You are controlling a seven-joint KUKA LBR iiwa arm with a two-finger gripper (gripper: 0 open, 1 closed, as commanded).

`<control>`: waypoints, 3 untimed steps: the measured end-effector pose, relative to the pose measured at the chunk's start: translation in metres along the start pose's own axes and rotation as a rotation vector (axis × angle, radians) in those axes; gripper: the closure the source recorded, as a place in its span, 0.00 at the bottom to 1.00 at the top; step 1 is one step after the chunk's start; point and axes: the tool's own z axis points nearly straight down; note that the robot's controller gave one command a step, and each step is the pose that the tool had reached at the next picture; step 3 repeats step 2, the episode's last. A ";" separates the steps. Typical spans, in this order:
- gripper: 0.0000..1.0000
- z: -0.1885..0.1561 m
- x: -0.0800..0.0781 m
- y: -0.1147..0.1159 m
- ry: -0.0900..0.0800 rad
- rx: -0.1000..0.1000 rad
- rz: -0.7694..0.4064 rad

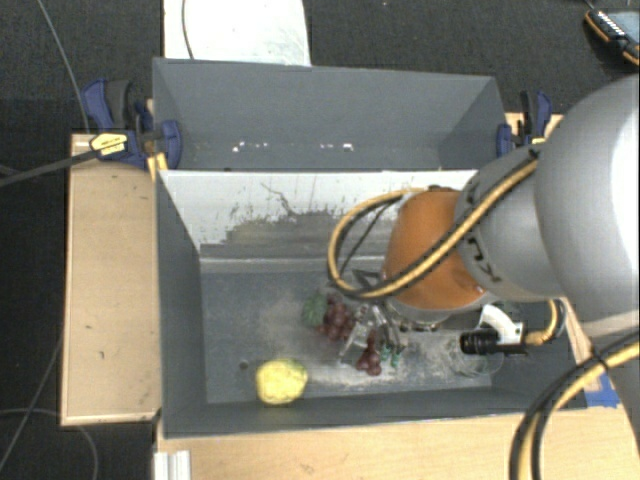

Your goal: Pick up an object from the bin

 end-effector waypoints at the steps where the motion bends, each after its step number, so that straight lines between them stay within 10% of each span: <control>1: 1.00 0.000 0.000 0.000 0.000 0.000 0.001; 3: 1.00 -0.014 0.003 -0.002 0.009 0.006 -0.001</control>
Offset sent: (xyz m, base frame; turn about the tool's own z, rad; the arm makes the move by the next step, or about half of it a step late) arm 0.0002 0.0000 0.0917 0.0004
